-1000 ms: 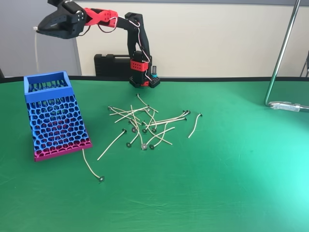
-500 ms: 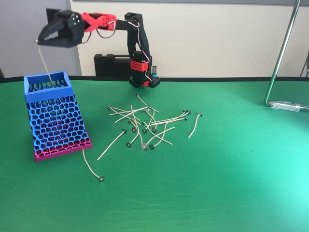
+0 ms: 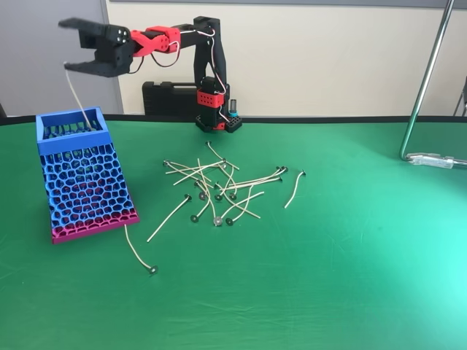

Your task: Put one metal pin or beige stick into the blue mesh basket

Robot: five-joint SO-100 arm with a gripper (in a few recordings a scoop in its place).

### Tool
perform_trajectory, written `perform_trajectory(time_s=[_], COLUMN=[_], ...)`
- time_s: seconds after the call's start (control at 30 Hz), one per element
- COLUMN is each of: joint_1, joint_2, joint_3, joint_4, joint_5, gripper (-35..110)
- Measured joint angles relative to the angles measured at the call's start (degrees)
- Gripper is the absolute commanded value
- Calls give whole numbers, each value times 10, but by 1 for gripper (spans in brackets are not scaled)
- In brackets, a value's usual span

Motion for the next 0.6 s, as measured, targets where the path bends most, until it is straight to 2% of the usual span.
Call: perform_trajectory(time_s=[0.13, 0.33, 0.47, 0.6], joint_1=[0, 3, 12, 20], joint_2=[22, 25, 24, 5], joint_3=[46, 64, 53, -18], joint_4=[-68, -69, -1, 123], joint_5=[27, 83, 131, 197], gripper=[38, 35, 35, 35])
